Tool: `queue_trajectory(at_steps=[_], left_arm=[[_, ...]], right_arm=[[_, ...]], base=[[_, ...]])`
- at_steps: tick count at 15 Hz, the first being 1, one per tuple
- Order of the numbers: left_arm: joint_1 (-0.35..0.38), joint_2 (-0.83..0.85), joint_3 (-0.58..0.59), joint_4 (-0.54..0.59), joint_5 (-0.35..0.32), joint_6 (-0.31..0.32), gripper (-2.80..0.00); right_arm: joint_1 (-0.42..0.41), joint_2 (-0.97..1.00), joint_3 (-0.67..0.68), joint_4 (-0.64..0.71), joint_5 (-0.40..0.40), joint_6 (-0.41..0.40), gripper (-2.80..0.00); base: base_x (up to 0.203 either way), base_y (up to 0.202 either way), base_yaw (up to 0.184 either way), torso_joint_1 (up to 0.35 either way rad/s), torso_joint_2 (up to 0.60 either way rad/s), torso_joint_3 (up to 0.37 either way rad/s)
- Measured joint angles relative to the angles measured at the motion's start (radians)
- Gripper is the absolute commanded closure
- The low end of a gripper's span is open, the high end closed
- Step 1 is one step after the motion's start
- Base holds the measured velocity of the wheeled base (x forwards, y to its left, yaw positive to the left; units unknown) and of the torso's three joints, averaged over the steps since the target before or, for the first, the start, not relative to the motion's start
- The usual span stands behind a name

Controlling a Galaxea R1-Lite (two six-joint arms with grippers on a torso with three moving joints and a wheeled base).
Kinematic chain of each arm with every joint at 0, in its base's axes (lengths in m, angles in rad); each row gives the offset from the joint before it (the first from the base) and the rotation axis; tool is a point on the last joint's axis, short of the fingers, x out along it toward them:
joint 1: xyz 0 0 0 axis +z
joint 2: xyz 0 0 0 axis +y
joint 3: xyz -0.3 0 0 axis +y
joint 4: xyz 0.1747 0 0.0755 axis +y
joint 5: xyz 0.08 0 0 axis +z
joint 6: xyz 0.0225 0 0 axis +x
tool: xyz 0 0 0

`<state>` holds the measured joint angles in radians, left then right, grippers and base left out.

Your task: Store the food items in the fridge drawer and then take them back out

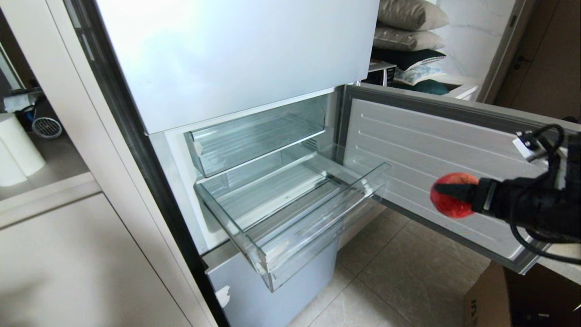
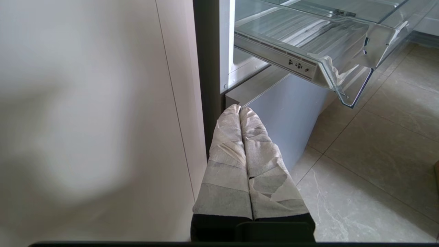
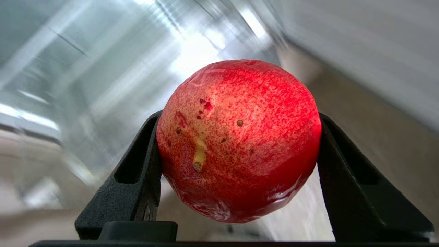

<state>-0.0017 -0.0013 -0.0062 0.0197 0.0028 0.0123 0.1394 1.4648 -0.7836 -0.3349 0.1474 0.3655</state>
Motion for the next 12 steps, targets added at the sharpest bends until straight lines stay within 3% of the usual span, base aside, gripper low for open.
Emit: queue_trajectory(at_steps=[8, 12], left_arm=[[0.0, 0.0, 0.0, 0.0, 0.0, 0.0, 0.0], [0.0, 0.0, 0.0, 0.0, 0.0, 0.0, 0.0]], right_arm=[[0.086, 0.548, -0.735, 0.001, 0.05, 0.0, 0.0], [0.153, 0.702, -0.87, 0.0, 0.053, -0.022, 0.0]], base=[[0.0, 0.0, 0.0, 0.0, 0.0, 0.0], [0.0, 0.0, 0.0, 0.0, 0.0, 0.0]])
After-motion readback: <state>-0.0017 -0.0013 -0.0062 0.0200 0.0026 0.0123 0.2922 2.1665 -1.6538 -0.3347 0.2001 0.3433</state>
